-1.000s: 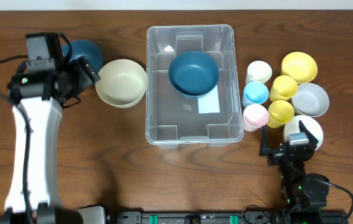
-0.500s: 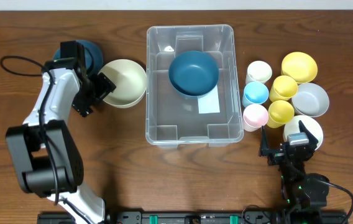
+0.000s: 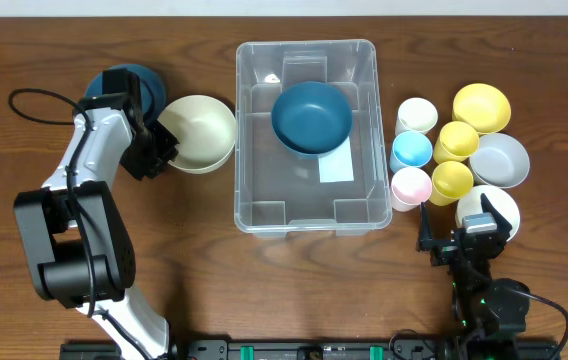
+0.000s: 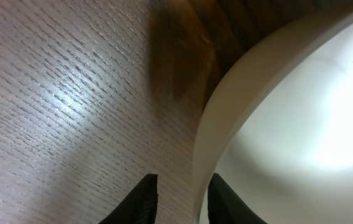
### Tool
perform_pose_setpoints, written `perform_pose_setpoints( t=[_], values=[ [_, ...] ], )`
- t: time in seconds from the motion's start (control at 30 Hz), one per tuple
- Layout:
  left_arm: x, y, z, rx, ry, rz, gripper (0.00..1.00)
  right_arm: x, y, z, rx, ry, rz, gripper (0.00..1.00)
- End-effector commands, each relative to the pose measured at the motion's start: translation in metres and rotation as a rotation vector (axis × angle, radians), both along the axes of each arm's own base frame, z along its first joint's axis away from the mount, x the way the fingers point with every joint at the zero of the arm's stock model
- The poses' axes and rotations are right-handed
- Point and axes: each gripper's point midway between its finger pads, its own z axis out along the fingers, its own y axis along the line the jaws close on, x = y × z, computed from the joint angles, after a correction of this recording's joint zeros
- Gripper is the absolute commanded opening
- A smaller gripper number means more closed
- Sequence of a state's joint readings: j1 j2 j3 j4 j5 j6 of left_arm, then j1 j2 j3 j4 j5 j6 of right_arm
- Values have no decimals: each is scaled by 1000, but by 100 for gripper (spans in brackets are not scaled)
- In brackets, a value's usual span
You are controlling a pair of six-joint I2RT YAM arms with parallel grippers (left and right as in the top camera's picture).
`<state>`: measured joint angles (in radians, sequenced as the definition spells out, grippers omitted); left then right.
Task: Pack container
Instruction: 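Move the left gripper back and grasp the cream bowl rim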
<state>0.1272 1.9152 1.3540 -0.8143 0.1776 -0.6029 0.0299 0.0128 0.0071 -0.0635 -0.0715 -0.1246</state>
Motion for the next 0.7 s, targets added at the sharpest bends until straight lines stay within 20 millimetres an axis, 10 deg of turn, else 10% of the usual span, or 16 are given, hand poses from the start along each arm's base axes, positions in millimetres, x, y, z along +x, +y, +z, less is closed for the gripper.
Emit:
perform_pose_setpoints(
  t=[0.0, 0.67],
  values=[
    [-3, -1, -3, -1, 18, -1, 26, 0, -1, -1, -7, 3, -1, 99],
    [-23, -3, -4, -4, 87, -84, 6, 0, -1, -1, -7, 3, -1, 99]
  ],
)
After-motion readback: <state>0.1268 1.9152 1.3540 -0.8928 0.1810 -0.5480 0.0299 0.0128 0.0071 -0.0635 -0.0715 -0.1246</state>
